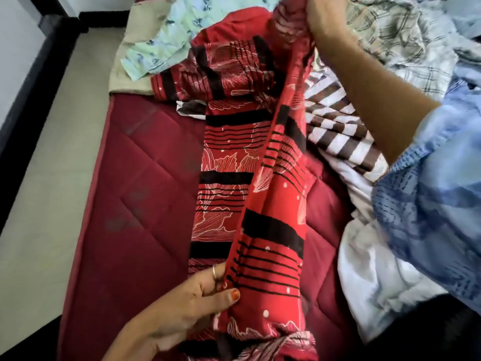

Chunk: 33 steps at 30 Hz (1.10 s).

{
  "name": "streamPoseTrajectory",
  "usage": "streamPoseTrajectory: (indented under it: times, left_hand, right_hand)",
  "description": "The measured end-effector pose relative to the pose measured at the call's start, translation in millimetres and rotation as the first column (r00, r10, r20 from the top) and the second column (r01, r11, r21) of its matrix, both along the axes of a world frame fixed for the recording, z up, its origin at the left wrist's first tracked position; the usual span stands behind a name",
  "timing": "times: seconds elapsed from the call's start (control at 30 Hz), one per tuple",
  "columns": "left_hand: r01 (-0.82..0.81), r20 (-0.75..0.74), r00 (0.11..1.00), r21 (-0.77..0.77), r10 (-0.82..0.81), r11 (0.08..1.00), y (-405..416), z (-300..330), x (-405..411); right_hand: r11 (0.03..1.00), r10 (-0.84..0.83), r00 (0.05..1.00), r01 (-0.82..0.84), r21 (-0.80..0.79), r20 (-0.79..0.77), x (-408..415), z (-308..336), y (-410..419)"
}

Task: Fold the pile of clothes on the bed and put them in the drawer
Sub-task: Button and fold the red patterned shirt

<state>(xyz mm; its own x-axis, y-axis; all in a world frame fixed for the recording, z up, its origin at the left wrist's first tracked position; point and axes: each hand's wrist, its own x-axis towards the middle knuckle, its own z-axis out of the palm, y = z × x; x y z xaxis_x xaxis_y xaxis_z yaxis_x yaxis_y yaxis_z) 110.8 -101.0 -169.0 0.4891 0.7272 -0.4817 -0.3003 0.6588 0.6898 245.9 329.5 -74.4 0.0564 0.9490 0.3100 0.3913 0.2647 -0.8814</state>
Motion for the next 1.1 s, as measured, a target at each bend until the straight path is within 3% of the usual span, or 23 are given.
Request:
streamPoseTrajectory:
  times: [0.1, 0.13, 0.2, 0.27, 0.37, 0.47, 0.57, 0.63, 0.7, 0.73, 0.77, 0.83, 0.87, 0.9, 1.0, 1.1]
  left_hand:
    - [-0.05, -0.078, 0.996, -0.012, 0.049, 0.999, -10, -16, -5]
    - [-0.078, -0.134, 0.988, -0.024, 0.074, 0.997, -12, -24, -5]
    - [-0.124, -0.302, 0.946, -0.009, 0.115, 0.992, -16, -38, -9]
    - [-0.112, -0.443, 0.889, 0.027, 0.113, 0.993, -19, -53, -12]
    - [0.025, -0.545, 0.839, 0.051, 0.007, 0.998, -17, -57, -13]
    - [0.166, -0.619, 0.777, 0.029, -0.112, 0.986, -18, -61, -15]
    - [0.316, -0.733, 0.648, 0.012, -0.206, 0.949, -22, -67, -17]
    - [0.337, -0.742, 0.624, -0.025, -0.243, 0.941, -21, -62, -20]
    - [0.374, -0.77, 0.57, -0.069, -0.287, 0.925, -13, -46, -21]
    - [0.383, -0.823, 0.488, -0.095, -0.289, 0.919, -8, -37, -21]
    - [0.391, -0.893, 0.355, -0.128, -0.278, 0.912, 0, -24, -21]
    - [0.401, -0.985, -0.002, -0.157, -0.17, 0.903, 23, 1, -15]
    - [0.39, -0.992, -0.096, -0.109, -0.077, 0.915, 36, 10, -12]
    - [0.38, -0.993, -0.114, -0.011, 0.035, 0.925, 52, 20, -8]
    - [0.383, -0.946, -0.005, 0.297, 0.323, 0.875, 105, 31, 0]
    - [0.515, -0.886, 0.042, 0.415, 0.462, 0.75, 167, 26, 7]
  right_hand:
    - [0.991, 0.105, 0.947, -0.125, 0.047, 0.305, -47, 8, -8]
    - [0.984, 0.112, 0.892, -0.161, 0.078, 0.438, -59, 7, -11]
    - [0.986, 0.133, 0.699, -0.164, -0.022, 0.703, -81, -5, -18]
    - [0.965, 0.264, 0.534, -0.147, -0.219, 0.803, -87, -22, -23]
    - [0.922, 0.384, 0.428, -0.125, -0.367, 0.818, -76, -53, -24]
    - [0.923, 0.385, 0.484, -0.207, -0.324, 0.786, -58, -67, -30]
    - [0.961, 0.224, 0.734, -0.275, -0.022, 0.641, -29, -70, -56]
    - [0.991, 0.049, 0.843, -0.109, 0.081, 0.535, 0, -83, -67]
    - [0.997, -0.065, 0.88, 0.073, 0.001, 0.471, 29, -99, -68]
    - [0.989, -0.093, 0.878, 0.138, -0.062, 0.469, 40, -108, -63]
    - [0.974, -0.088, 0.88, 0.174, -0.146, 0.467, 48, -115, -59]
    - [0.937, -0.057, 0.903, 0.196, -0.29, 0.425, 58, -124, -47]
    - [0.917, -0.05, 0.924, 0.194, -0.349, 0.38, 58, -128, -42]
    - [0.898, -0.056, 0.94, 0.194, -0.395, 0.336, 58, -132, -38]
    - [0.871, -0.051, 0.97, 0.16, -0.465, 0.237, 52, -138, -30]
    - [0.858, -0.043, 0.987, 0.116, -0.501, 0.154, 46, -127, -34]
